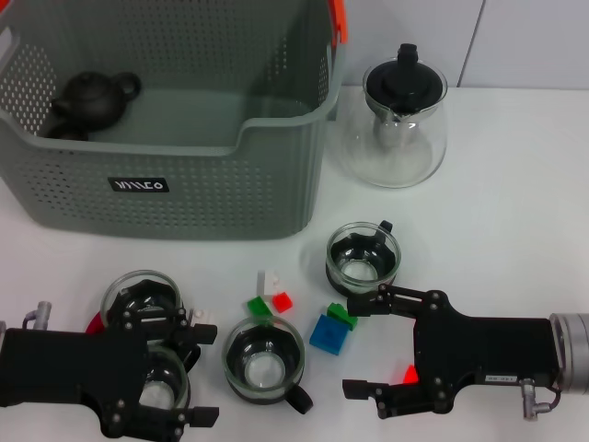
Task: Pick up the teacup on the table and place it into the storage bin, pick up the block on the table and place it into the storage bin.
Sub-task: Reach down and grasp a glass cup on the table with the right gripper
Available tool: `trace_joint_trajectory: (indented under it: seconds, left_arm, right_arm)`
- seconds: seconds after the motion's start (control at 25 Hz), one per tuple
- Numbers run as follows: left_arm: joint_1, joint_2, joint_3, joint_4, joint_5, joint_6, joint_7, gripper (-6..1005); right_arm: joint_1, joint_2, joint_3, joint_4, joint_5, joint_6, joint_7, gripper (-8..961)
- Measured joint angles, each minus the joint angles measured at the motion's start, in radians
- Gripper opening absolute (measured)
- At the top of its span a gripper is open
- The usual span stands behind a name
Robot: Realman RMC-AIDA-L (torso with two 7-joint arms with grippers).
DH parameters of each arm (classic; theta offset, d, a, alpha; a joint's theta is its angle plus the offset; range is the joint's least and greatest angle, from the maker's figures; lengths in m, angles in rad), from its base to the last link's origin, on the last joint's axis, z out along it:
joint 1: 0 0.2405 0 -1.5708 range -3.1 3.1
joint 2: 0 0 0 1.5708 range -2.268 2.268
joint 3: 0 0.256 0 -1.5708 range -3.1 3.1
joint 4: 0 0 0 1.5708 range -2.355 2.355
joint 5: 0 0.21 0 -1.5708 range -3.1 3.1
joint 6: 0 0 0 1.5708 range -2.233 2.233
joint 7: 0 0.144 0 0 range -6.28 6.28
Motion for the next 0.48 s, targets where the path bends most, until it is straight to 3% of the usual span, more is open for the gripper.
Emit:
trace_joint_trajectory:
  seconds: [0.48]
  left_arm:
    - [0.004,0.001,-0.009,0.003,-0.002,0.008,0.000,840]
  right_arm:
    - [0.000,0.000,-0.001,0.000,0.000,0.004,0.006,914]
